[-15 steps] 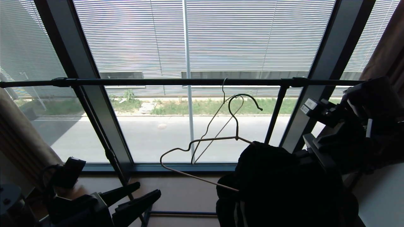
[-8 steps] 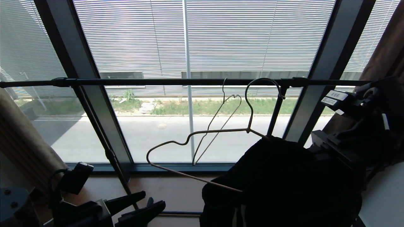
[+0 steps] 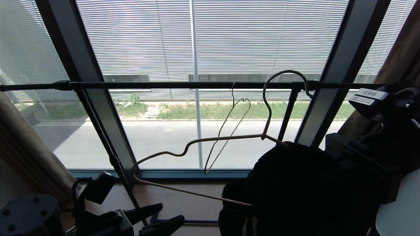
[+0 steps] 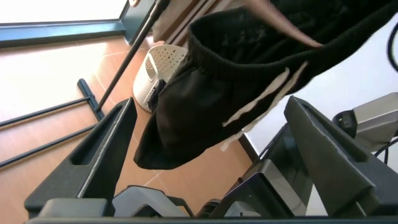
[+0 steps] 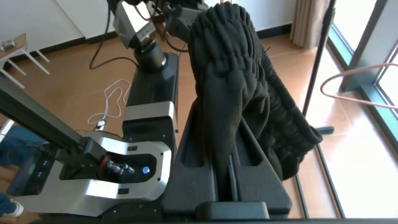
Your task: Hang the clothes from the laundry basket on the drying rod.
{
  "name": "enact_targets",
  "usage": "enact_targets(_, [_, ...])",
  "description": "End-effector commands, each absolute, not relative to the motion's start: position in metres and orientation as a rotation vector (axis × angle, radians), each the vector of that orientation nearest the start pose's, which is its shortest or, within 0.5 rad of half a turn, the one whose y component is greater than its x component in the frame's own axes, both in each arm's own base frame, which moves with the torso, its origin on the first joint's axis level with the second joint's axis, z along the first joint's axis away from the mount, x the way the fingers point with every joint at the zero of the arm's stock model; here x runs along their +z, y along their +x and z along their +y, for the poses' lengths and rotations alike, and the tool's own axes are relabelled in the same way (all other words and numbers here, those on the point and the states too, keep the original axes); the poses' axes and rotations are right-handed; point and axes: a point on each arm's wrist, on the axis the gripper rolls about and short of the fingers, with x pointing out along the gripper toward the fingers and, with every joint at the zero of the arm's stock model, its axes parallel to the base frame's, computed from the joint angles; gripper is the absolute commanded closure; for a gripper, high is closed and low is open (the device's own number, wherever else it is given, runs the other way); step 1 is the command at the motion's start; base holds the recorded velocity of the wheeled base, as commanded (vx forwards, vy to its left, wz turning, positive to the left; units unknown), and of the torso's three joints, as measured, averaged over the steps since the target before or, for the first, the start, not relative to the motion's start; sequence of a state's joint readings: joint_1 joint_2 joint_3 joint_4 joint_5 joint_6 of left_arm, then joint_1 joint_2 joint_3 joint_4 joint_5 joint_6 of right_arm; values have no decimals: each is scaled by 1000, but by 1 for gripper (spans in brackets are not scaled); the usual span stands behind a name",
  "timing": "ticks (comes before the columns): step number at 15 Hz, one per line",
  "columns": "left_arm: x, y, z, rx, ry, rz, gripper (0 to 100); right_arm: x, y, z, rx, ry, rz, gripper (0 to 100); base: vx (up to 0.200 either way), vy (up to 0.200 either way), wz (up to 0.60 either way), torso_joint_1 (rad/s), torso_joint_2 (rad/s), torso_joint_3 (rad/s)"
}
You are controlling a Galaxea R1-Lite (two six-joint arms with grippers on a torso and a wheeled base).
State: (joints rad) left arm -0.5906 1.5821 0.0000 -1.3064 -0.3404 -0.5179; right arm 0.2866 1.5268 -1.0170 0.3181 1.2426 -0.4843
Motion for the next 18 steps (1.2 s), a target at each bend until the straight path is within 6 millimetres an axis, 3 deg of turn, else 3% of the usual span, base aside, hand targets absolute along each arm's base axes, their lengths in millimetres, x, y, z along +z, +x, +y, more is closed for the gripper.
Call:
enact_targets(1, [89, 144, -106, -816, -434, 561, 0, 218, 217, 86, 1573, 45, 428, 100, 0, 0, 0, 0, 0, 0])
enact_targets(5, [83, 151, -111, -818, -433, 564, 0, 225, 210, 84, 1576, 28, 397, 100, 0, 0, 0, 0, 0, 0])
enact_targets(13, [56, 190, -134, -859, -447, 563, 0, 231, 195, 82, 1585, 9, 369, 100, 0, 0, 0, 0, 0, 0])
enact_targets(18, [56, 198, -140, -872, -450, 543, 0, 229, 194, 90, 1619, 1, 372, 100, 0, 0, 0, 0, 0, 0])
